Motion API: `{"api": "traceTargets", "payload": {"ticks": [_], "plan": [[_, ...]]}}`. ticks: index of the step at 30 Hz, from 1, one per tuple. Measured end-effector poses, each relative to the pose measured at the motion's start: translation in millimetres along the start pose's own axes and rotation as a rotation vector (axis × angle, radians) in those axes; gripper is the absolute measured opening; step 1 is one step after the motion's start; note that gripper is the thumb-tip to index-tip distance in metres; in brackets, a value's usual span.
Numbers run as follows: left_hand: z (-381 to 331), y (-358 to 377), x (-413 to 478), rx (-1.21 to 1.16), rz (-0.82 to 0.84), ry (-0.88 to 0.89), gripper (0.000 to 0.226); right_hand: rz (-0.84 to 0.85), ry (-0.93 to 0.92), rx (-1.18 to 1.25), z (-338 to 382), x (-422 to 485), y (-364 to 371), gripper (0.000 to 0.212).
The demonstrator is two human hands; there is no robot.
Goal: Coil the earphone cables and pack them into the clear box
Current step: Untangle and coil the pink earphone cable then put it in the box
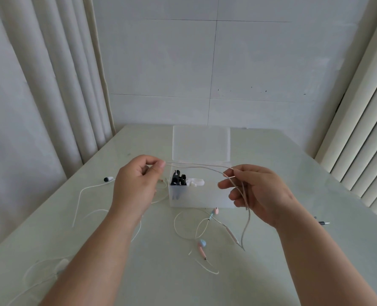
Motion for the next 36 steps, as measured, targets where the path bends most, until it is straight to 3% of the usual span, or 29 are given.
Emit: {"api": "traceTargets", "payload": {"ticks": [8, 13, 17, 20, 24, 27, 30, 32, 36], "plan": [[-4, -25, -2, 0.258, -0.225, 0.012, 0.03, -0.008, -0.007, -0.123, -1, 2, -7, 0.025], [-6, -41, -7, 0.276, -0.349, -0.006, 0.028, -0.04, 0.011, -0.132, 1, 2, -14, 0.011], [-1, -51, -10, 0.253, -0.437, -0.062, 0.025, 0.105, 0.104, -0.201, -10, -2, -4, 0.026], [4, -54, -9, 0.246, -0.444, -0.102, 0.021, 0.215, 0.065, -0.224, -9, -5, 8, 0.034], [4, -41, -5, 0.334, -0.296, -0.111, 0.015, 0.209, -0.026, -0.096, 3, -5, 12, 0.031], [0, -23, -4, 0.613, -0.126, -0.079, 0.022, 0.229, -0.042, -0.042, 5, -8, 17, 0.029], [-9, 2, -7, 0.892, 0.062, 0.081, 0.067, 0.224, -0.062, -0.062, 5, -8, 23, 0.029], [-24, 24, -16, 0.792, 0.216, 0.246, 0.086, 0.209, -0.077, -0.08, 4, -7, 25, 0.029], [-44, 50, -38, 0.455, 0.445, 0.366, 0.085, 0.189, -0.1, -0.128, 2, -6, 29, 0.032]]}}
Point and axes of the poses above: each hand's wrist, its own x-axis towards the middle knuckle, its own y-axis out of the palm, z = x × y, the point moved 10 cm from there along x, towards the middle knuckle, and after that the axes turned 14 degrees about x, right-handed, at the moved point
